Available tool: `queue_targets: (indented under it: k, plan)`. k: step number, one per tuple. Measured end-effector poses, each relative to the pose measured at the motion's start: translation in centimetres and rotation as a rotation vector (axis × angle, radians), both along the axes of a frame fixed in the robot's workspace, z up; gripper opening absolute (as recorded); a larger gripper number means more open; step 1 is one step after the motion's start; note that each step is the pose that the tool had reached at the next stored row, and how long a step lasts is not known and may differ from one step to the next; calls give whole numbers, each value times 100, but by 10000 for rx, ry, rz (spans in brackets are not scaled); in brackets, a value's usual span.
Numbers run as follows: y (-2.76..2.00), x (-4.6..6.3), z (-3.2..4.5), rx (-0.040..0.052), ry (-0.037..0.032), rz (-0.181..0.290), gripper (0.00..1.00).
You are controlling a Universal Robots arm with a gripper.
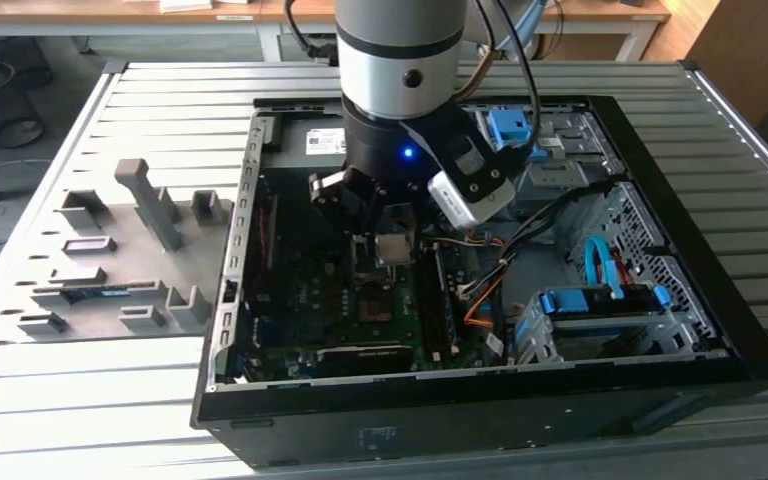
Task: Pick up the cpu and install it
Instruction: 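Place the cpu into insertion slot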
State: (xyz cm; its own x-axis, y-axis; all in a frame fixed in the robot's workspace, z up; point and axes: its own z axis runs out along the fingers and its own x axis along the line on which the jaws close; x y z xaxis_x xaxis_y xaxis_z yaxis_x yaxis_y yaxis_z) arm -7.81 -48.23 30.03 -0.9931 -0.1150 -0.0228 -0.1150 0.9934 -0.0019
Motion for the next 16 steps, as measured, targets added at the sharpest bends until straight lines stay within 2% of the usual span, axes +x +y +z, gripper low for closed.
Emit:
queue_targets:
  k: [16]
  plan:
    - [0,0,-37,-4,-1,0,47]
